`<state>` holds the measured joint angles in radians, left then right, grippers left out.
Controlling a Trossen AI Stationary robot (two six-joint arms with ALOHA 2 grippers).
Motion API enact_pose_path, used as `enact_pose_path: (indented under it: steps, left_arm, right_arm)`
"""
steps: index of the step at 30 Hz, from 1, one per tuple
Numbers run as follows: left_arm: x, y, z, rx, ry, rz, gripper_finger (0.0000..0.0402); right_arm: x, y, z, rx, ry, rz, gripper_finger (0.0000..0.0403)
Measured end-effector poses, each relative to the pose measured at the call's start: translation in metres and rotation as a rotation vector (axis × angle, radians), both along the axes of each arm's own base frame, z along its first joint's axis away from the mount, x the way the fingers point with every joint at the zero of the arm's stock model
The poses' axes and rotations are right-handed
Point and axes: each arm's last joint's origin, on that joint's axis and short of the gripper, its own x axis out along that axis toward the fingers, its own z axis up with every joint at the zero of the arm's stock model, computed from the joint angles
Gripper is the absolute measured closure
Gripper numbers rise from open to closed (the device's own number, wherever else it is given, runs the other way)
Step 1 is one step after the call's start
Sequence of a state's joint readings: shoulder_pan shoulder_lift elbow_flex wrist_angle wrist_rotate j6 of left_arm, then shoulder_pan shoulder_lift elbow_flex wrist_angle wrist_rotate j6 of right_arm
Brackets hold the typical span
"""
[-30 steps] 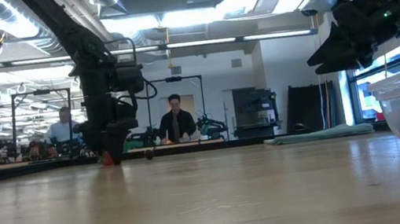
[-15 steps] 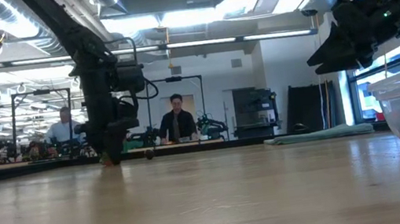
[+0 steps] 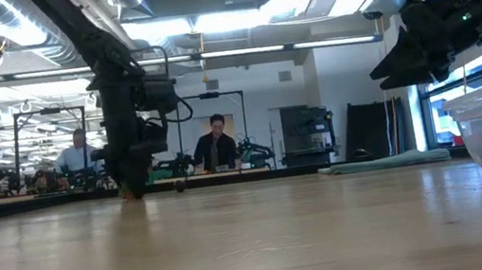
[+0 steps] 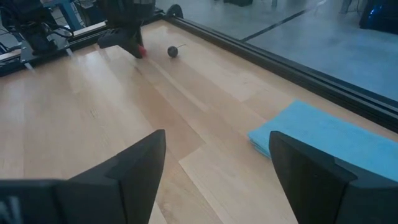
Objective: Pick and placing Produce into tupperware
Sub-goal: Put the strawberry into the container
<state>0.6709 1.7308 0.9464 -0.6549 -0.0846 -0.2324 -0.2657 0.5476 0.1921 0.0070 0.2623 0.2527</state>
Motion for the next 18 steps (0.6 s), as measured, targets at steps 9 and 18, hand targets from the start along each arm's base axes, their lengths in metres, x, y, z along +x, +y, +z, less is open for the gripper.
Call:
enact_pose_path:
  steps: [9,18]
  left_arm:
    - [0.062,-0.02,0.075,-0.061,-0.339,-0.201,0.0281]
    - [0.146,-0.108,0.168,0.072,-0.858,-0.575,0.0281]
  right_arm:
    - [0.0,0.0,0.0,0.003,-0.001,0.0,0.0116]
    - [0.0,0.0,0.0,0.003,-0.001,-0.001,0.0116]
